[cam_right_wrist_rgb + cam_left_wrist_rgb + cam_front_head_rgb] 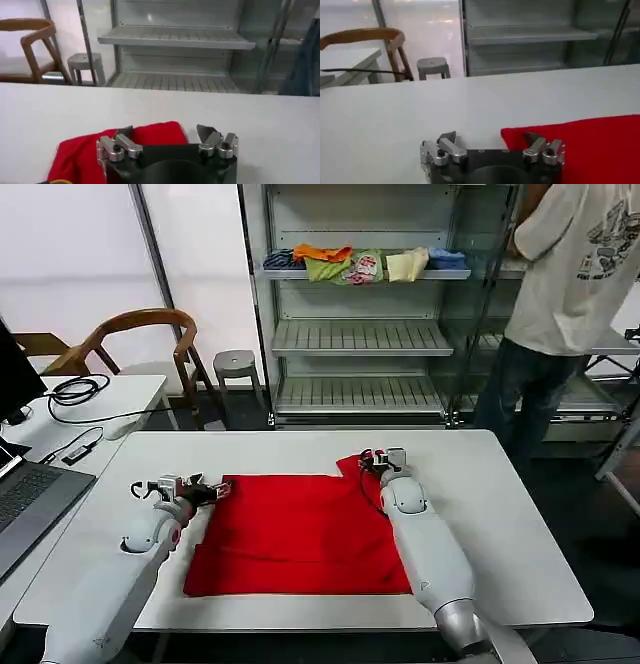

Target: Fold and organize the clothes.

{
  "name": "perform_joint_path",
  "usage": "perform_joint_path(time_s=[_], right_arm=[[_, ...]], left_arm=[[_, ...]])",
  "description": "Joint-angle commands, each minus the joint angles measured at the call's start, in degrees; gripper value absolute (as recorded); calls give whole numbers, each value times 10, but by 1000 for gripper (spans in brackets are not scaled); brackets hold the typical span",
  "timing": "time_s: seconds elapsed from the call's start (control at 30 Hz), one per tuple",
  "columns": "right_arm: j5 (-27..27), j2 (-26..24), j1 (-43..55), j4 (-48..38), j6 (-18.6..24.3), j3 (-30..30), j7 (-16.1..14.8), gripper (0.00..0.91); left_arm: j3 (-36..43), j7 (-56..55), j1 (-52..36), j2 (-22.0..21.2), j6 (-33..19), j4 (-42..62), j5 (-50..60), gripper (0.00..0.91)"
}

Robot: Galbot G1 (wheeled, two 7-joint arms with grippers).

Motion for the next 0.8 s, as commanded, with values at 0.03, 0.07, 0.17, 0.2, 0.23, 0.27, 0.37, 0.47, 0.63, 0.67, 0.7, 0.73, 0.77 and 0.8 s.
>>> perform_joint_path(time_s=[0.03, 0.07, 0.17, 0.2, 0.23, 0.27, 0.37, 0.47, 0.63, 0.67, 0.7, 0.73, 0.77, 0.8], right_arm=[[4, 2, 2, -6, -4, -1, -4, 0], [4, 2, 2, -6, -4, -1, -5, 0], [2, 2, 0, -5, -4, -5, -9, 0], [2, 1, 0, -5, -4, -6, -10, 0], [2, 2, 0, -4, -4, -6, -10, 0], [2, 2, 0, -3, -4, -5, -11, 0], [2, 1, 1, -2, -4, -6, -12, 0], [1, 1, 1, -1, -4, -6, -13, 0], [0, -3, -2, 12, 0, -8, -14, 0], [0, -4, -3, 15, -1, -9, -13, 0], [1, -7, -5, 22, -2, -10, -12, 0], [2, -11, -10, 35, -4, -14, -12, 0], [3, -13, -11, 43, -5, -17, -12, 0], [5, -18, -17, 54, -8, -20, -11, 0]], left_arm=[[1, 7, -2, 0, 0, 8, 2, 20], [1, 8, -2, 0, 0, 9, 2, 20], [0, 11, -2, 0, -1, 8, 1, 20], [0, 11, -2, 0, -1, 8, 1, 20], [0, 11, -2, 0, -1, 8, 1, 20], [0, 12, -2, 0, -1, 7, 1, 20], [0, 13, 0, -1, 0, 4, 1, 20], [1, 14, 3, -1, 0, 0, 1, 20], [1, 19, 3, -2, -1, -4, 0, 20], [0, 20, 4, -2, -2, -5, 0, 20], [0, 22, 4, -1, -3, -6, -1, 20], [0, 24, 4, 0, -4, -8, -1, 20], [-1, 28, 4, 1, -6, -8, -1, 30], [-1, 30, 6, 3, -7, -13, -1, 20]])
